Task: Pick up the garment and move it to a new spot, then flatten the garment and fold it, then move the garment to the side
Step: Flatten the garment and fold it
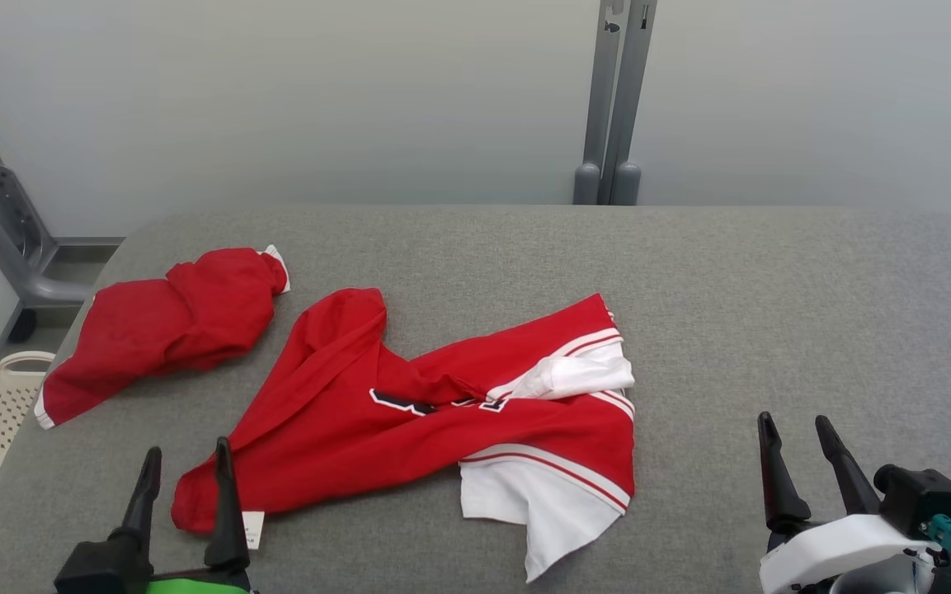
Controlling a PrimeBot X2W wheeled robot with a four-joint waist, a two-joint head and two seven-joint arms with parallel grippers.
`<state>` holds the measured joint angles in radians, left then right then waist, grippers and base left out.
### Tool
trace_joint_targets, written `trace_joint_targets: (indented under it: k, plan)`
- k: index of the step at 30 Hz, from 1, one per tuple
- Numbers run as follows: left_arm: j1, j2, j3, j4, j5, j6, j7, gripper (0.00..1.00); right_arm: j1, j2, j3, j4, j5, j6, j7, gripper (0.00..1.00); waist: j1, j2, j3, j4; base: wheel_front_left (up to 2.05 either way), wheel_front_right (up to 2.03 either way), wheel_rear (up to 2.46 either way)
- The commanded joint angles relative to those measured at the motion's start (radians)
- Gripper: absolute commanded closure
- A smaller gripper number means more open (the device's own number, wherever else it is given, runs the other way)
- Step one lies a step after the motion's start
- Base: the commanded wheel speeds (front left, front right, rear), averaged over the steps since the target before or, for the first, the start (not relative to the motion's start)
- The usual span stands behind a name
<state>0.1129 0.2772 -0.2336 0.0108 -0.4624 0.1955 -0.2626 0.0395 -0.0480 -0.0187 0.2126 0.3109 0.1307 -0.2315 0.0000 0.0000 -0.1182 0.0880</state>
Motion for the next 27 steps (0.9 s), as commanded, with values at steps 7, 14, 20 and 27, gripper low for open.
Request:
trace_joint_targets:
  k: [7, 14, 20, 27]
  plan:
    - [0.049, 0.029, -0.051, 0.074, 0.053, -0.074, -0.003, 0.00, 0.020, -0.004, 0.000, 0.048, -0.116, 0.000, 0.053, 0.00, 0.0000, 0.0000, -0.014, -0.025, 0.00, 0.00, 0.00]
    - [0.057, 0.016, -0.046, 0.131, 0.066, -0.107, -0.003, 0.00, 0.034, -0.004, -0.006, 0.047, -0.150, 0.000, 0.100, 0.00, 0.0000, 0.0000, -0.011, -0.034, 0.00, 0.00, 0.00]
    - [0.034, 0.007, -0.024, 0.134, 0.074, -0.121, -0.003, 0.00, 0.036, -0.004, 0.006, 0.031, -0.129, 0.000, 0.112, 0.00, 0.0000, 0.0000, -0.003, -0.036, 0.00, 0.00, 0.00]
    - [0.028, 0.002, -0.011, 0.150, 0.083, -0.138, -0.003, 0.00, 0.034, -0.004, 0.015, 0.021, -0.130, 0.000, 0.122, 0.00, 0.0000, 0.0000, 0.000, -0.036, 0.00, 0.00, 0.00]
